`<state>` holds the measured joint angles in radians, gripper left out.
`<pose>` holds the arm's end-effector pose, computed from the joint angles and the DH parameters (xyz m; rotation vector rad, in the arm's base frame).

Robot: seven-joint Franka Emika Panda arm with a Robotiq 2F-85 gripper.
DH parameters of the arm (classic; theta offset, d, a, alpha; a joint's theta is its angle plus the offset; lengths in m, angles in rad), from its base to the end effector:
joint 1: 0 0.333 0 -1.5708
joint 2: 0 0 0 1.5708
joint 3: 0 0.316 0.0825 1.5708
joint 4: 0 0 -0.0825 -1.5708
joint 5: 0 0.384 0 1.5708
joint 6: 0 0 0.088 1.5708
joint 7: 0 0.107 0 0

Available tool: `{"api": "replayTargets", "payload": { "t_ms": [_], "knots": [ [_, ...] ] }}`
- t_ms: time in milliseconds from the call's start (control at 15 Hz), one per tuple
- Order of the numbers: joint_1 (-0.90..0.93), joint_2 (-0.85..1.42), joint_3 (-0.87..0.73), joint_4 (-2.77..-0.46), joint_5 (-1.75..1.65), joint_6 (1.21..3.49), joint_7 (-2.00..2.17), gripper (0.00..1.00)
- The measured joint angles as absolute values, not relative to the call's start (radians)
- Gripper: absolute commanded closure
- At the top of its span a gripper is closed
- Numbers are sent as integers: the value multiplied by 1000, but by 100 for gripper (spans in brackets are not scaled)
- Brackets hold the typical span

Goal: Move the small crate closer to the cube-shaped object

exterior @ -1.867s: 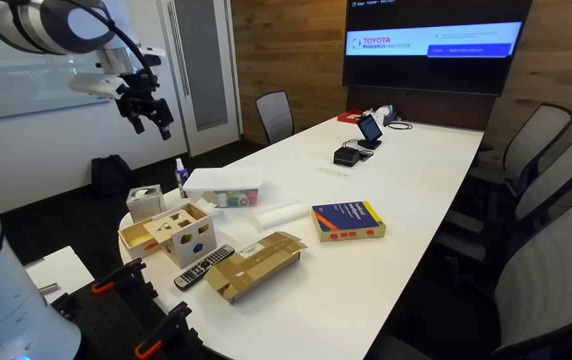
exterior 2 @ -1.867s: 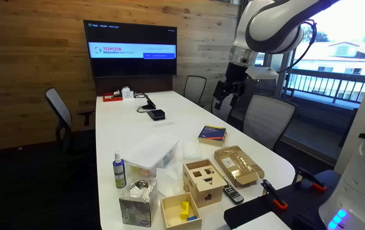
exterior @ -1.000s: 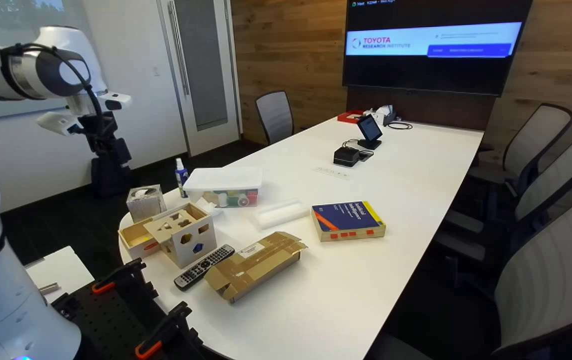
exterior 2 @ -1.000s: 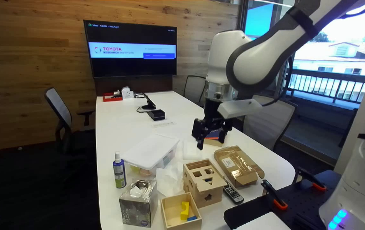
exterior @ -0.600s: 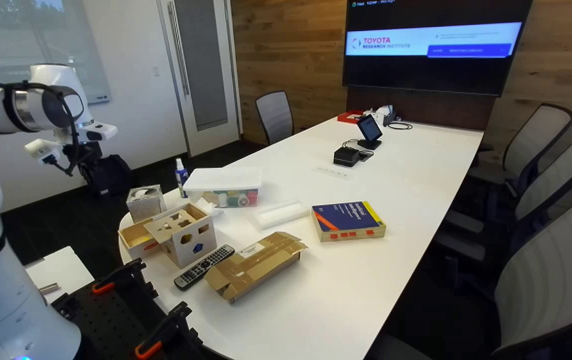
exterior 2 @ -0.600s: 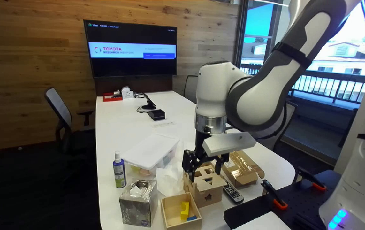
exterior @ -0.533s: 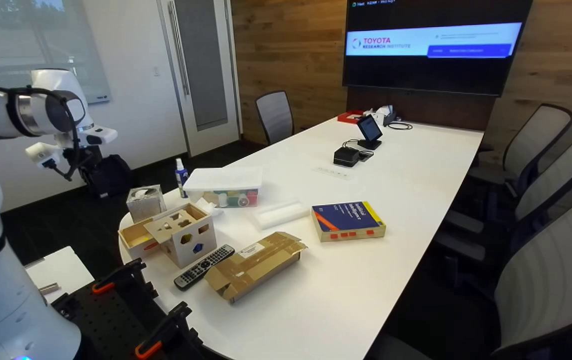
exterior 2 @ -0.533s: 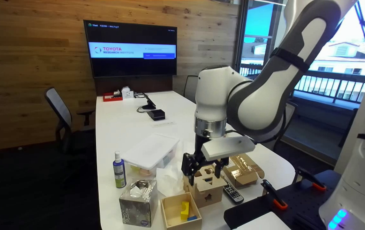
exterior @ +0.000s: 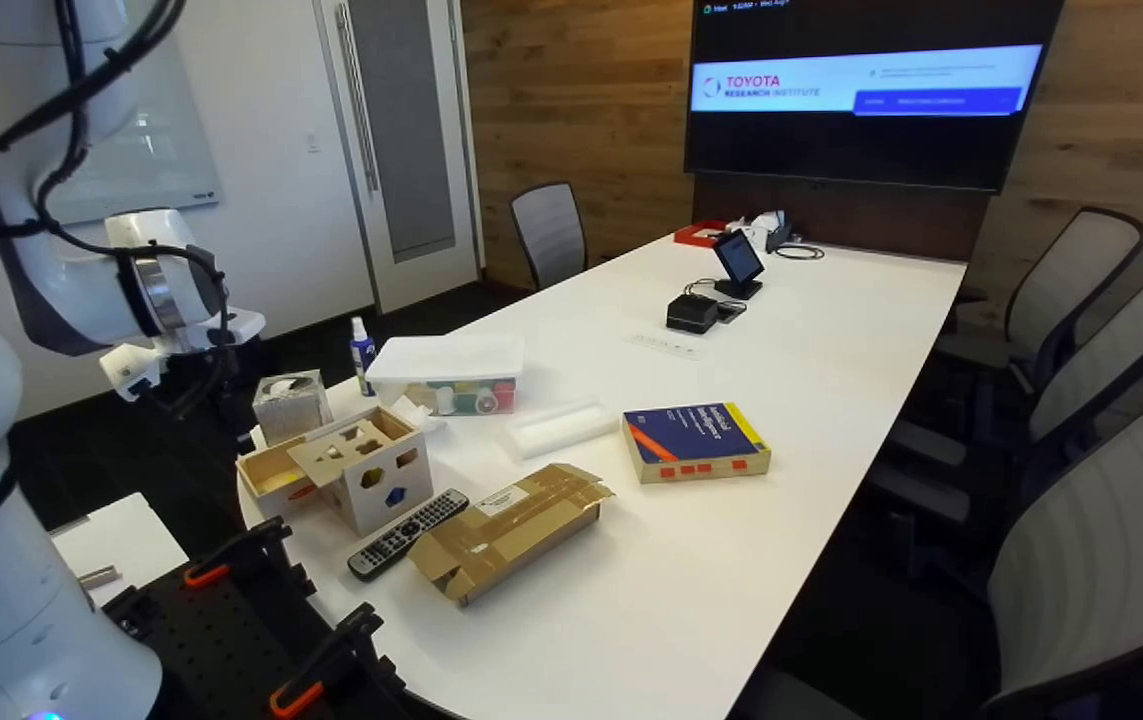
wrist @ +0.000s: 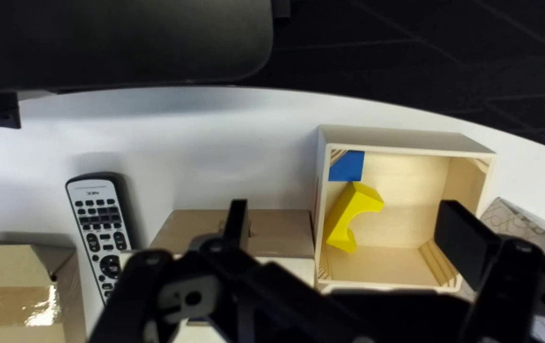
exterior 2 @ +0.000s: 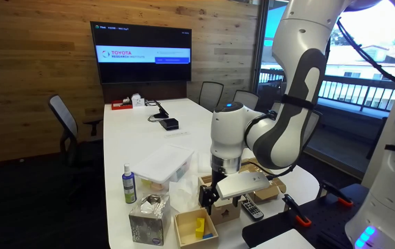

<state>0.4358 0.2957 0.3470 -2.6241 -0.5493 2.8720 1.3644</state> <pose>0.2644 0.3219 0.1526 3.1166 -0.0987 0.0526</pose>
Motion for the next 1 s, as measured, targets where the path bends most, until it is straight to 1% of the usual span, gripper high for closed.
{"api": "replayTargets", "payload": {
  "t_ms": [200, 467, 733, 1000],
  "knots": [
    [542, 415, 198, -2542, -723, 2930, 1500, 0],
    [676, 587, 65, -2426, -813, 3037, 1623, 0],
    [786, 709, -5, -2355, -809, 3097, 1709, 0],
    [849, 760, -34, -2321, -803, 3098, 1759, 0]
  ]
}}
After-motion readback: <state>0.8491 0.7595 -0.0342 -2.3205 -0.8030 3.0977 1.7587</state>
